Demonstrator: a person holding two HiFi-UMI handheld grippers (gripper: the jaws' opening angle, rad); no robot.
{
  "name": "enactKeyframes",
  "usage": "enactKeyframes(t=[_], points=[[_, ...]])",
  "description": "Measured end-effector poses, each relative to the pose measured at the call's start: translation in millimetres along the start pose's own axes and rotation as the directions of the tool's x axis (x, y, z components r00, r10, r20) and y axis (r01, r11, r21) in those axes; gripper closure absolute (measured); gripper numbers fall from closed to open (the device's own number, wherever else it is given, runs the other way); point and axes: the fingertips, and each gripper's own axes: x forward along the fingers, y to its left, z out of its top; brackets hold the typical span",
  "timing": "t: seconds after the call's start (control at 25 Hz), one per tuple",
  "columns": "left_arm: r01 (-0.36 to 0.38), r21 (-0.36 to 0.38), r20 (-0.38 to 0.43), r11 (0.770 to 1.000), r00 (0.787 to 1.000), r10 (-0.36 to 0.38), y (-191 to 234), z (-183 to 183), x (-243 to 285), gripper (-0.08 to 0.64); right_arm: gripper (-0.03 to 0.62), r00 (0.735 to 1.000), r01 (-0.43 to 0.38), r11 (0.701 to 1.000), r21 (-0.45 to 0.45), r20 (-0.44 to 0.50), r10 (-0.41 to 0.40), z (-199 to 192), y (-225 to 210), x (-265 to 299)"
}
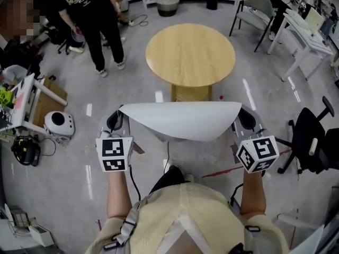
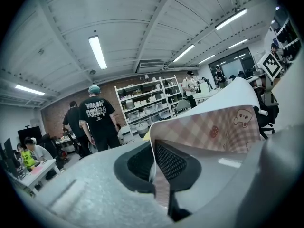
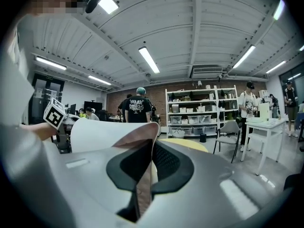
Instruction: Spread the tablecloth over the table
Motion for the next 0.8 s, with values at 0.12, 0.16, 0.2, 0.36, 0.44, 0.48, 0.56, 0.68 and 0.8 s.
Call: enactKeyframes(t=[0.12, 0.16, 0.2, 0.36, 0.44, 0.48, 0.56, 0.68, 0.8], points=[[-0.003, 0.009, 0.019, 1.0, 1.0, 0.003, 7.5, 13.9, 18.0, 0.554, 0.584, 1.0, 0.01, 1.0, -0.008, 0.008, -0.01, 9.8, -8.6, 14.5], [-0.002, 0.011, 0.026, 1.0, 1.0, 0.002, 9.0, 18.4, 25.1, 0.554, 0.584, 1.0, 0.016, 1.0, -0.01, 0.01, -0.016, 12.1, -12.4, 18.9], [0.001, 0.011, 0.034, 1.0, 0.999, -0.002, 10.3, 22.8, 33.2, 0.554, 0.584, 1.0, 0.022, 1.0, -0.014, 0.011, -0.022, 14.4, -16.7, 23.7], [0.044, 0.004, 0.067, 0.999, 0.997, -0.044, 16.1, 39.3, 74.5, 0.554, 0.584, 0.998, 0.064, 0.998, -0.027, 0.014, -0.064, 25.1, -38.8, 51.1], [0.069, -0.002, 0.077, 0.998, 0.995, -0.068, 24.0, 45.5, 96.8, 0.554, 0.584, 0.996, 0.086, 0.996, -0.023, 0.014, -0.085, 31.8, -47.5, 70.9], [0.077, -0.004, 0.082, 0.997, 0.994, -0.077, 29.4, 48.6, 108.0, 0.554, 0.584, 0.996, 0.093, 0.995, -0.024, 0.016, -0.093, 36.2, -50.9, 81.8], [0.091, -0.004, 0.092, 0.996, 0.992, -0.09, 40.6, 55.6, 132.5, 0.554, 0.584, 0.994, 0.108, 0.994, -0.034, 0.023, -0.108, 46.3, -57.9, 104.0], [0.119, 0.002, 0.097, 0.993, 0.988, -0.119, 53.3, 63.7, 168.1, 0.554, 0.584, 0.99, 0.14, 0.989, -0.044, 0.029, -0.139, 58.6, -68.5, 133.4], [0.147, 0.014, 0.111, 0.989, 0.983, -0.148, 65.2, 73.1, 197.9, 0.554, 0.584, 0.983, 0.18, 0.982, -0.049, 0.036, -0.178, 70.5, -77.7, 159.2]])
